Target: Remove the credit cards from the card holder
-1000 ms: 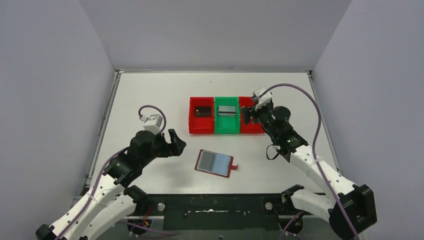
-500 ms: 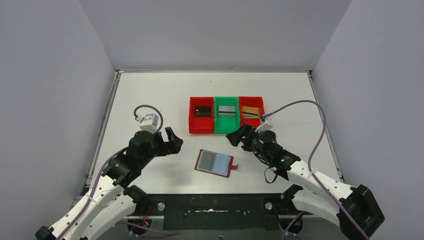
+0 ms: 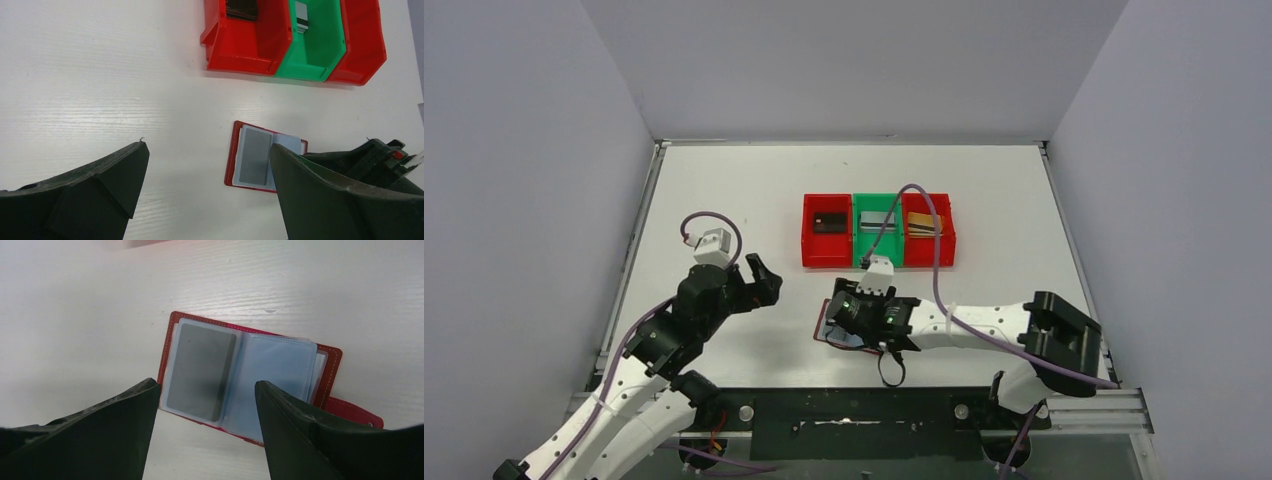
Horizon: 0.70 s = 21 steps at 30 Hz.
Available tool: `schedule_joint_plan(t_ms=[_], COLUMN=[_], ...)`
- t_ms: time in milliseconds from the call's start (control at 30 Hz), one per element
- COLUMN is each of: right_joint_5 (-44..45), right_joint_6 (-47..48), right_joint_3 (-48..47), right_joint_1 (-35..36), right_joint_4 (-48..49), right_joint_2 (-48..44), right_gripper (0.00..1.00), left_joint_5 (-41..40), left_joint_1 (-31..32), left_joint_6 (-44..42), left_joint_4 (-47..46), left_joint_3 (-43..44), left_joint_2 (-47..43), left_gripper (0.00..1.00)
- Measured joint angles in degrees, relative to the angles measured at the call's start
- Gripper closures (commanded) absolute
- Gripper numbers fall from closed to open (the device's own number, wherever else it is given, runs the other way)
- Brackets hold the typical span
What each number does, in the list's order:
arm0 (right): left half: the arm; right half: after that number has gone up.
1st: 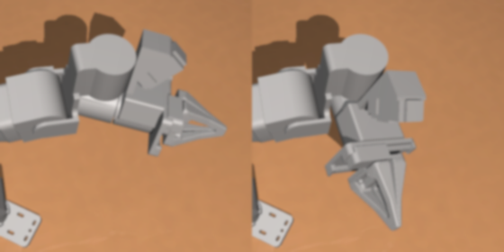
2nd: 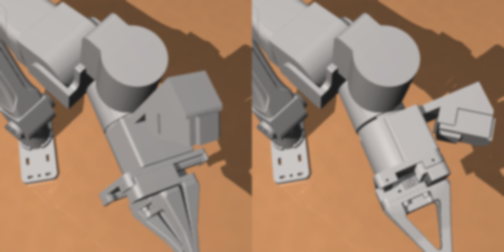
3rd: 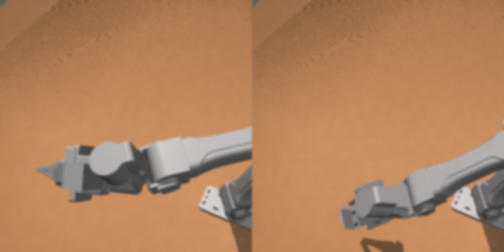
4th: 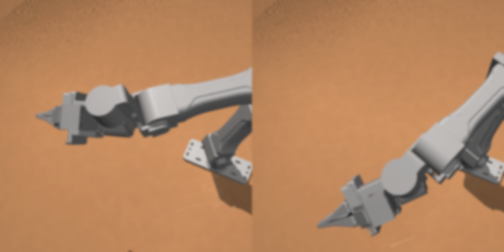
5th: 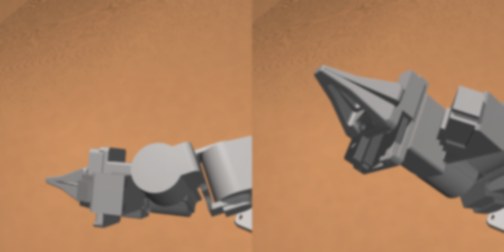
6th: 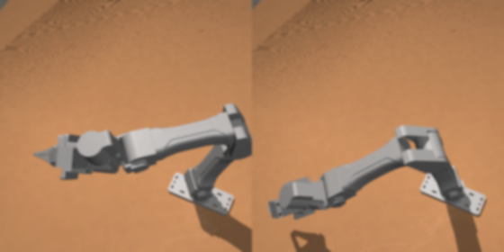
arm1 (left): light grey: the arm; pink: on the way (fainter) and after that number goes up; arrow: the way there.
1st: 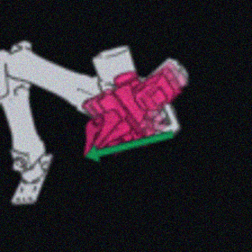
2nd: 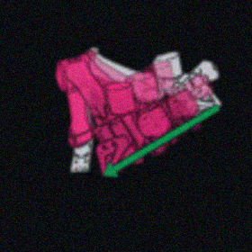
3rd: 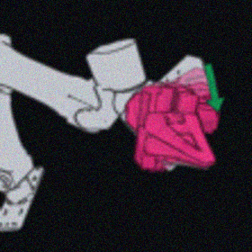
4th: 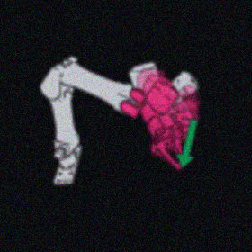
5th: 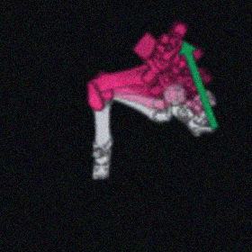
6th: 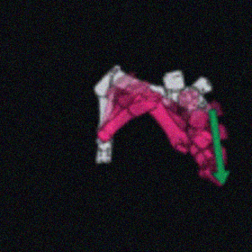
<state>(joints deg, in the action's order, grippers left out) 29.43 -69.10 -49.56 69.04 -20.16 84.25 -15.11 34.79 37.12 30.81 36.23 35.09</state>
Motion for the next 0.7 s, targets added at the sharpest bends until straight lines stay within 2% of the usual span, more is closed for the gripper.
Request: schedule_joint_plan(t_ms=[233,533,700], right_joint_5=[2.47,2.03,0.7], right_joint_6=[-0.48,0.31,1.42], right_joint_3=[-9.14,-11.26,-12.28], right_joint_1=[0.79,0.83,0.83], right_joint_4=[-7.52,-9.33,-8.59], right_joint_2=[10.56,15.39,17.75], right_gripper=[0.4,0.48,0.49], left_joint_5=[-1.57,-2.27,-2.97], left_joint_1=[0.0,0.0,0.0], left_joint_6=[0.39,1.18,1.25], left_joint_4=[0.31,0.35,0.61], left_joint_3=[0.0,-0.22,-0.22], left_joint_2=[-1.68,-2.34,-2.38], left_gripper=[0.06,0.07,0.07])
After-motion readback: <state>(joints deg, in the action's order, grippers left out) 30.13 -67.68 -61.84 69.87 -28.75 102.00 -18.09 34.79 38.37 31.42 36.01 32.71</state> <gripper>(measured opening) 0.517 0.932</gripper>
